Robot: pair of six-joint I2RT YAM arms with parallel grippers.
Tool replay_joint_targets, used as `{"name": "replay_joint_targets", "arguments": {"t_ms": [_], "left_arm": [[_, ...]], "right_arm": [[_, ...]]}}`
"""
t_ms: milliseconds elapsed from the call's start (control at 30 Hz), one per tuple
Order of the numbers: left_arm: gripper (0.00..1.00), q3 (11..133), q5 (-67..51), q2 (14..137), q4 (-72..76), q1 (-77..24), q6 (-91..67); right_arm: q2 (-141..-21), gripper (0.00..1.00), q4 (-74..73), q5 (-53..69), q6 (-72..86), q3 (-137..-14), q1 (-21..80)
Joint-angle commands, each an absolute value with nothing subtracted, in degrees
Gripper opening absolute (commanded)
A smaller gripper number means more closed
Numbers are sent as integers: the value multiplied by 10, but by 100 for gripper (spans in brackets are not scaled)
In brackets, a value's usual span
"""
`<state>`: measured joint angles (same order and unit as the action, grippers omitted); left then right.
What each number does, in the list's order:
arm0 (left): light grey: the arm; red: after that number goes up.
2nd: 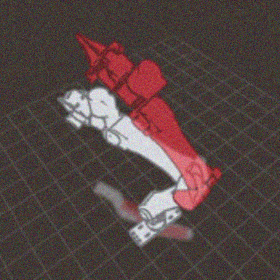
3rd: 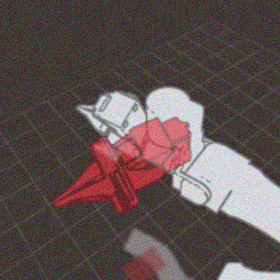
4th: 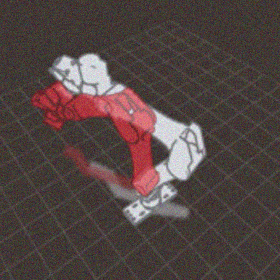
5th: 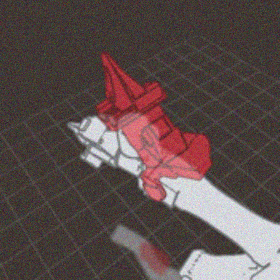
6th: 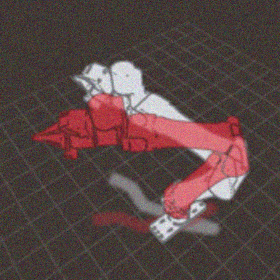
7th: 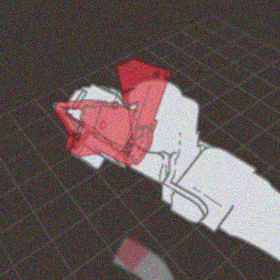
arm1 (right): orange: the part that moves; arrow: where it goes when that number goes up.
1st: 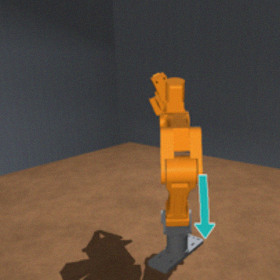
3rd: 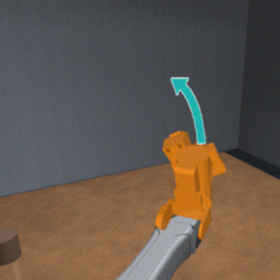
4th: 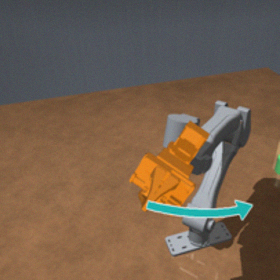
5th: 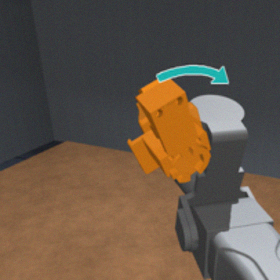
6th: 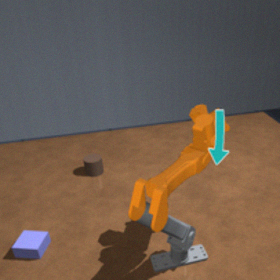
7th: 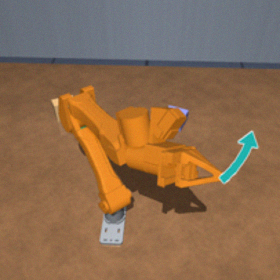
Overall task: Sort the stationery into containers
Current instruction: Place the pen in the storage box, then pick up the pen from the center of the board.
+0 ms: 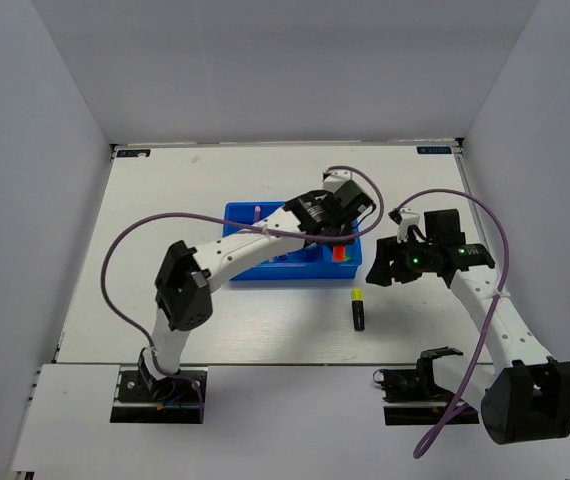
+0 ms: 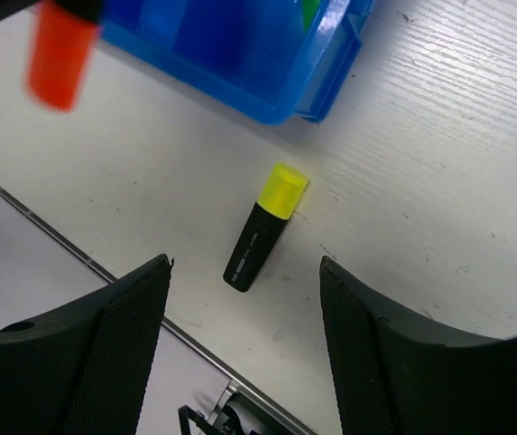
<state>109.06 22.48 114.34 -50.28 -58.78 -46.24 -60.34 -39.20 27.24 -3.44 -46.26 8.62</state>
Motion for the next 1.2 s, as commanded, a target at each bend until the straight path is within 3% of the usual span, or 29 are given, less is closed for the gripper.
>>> {"name": "replay_joint_targets", "arguments": {"t_ms": [0,67,300,433,567,700,867,1100,1167], "left_arm": [[1,1147,174,1186,-476,-571,-411],[1,1134,164,1194,-461,-555,-416],[21,1099,156,1213,-414,-527,-425],[21,1122,142,1232,-409,-518,-425],[27,1140,130,1248,-408,-511,-429],[47,1146,114,1259,-407,-502,-434],[67,1136,113,1242,-396,-497,-430],[71,1122,134,1141,-410,-518,-361],[71,1065,168,1083,-408,-540,-334]], "right_arm": [[-585,69,-399,290,-43,-460,83],[-584,69,-407,294,-46,-461,83],[-574,75,-427,299,-63,-458,83],[-569,75,-433,295,-63,-456,83],[-567,78,-434,294,-62,-452,83],[-578,89,-449,303,-69,-455,83],[-579,88,-475,303,-81,-453,90],[-628,78,-486,256,-81,-456,129],[-642,76,-483,227,-67,-451,161]]}}
